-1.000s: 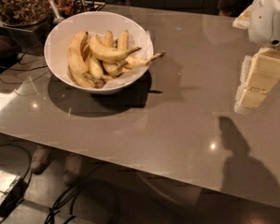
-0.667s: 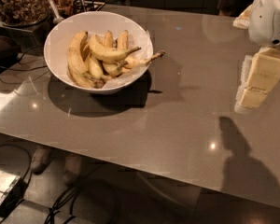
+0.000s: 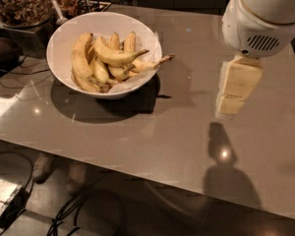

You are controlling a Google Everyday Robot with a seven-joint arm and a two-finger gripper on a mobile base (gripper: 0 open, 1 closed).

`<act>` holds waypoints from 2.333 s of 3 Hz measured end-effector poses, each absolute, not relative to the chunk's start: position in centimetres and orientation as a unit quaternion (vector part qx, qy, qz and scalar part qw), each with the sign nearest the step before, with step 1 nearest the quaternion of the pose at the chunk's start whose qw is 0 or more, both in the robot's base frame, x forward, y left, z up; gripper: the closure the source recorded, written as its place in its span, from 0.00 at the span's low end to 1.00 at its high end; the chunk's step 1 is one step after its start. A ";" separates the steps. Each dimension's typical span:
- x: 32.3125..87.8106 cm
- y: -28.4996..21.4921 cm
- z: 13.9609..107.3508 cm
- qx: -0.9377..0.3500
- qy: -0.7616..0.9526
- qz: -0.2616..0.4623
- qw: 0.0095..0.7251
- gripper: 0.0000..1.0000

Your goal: Pick banana from white bowl

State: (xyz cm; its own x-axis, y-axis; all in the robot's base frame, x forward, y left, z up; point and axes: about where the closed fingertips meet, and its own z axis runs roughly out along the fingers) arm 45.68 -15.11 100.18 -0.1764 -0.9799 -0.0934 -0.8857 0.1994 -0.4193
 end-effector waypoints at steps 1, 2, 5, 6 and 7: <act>47.6 -11.5 100.1 -0.619 0.748 -0.180 0.157 0.00; 47.6 -11.4 101.1 -0.616 0.746 -0.194 0.165 0.00; 51.2 -3.7 101.1 -0.676 0.707 -0.123 0.165 0.00; 52.6 -1.4 100.8 -0.705 0.683 -0.085 0.170 0.00; 52.8 -1.2 101.2 -0.695 0.689 -0.092 0.184 0.00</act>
Offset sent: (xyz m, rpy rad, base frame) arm 0.0178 0.0325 -0.0009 -0.0787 -0.0304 -0.0084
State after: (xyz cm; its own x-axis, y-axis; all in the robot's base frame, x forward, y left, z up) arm 52.78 -1.16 101.21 0.0330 -0.9914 -0.1265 -0.9240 0.0180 -0.3820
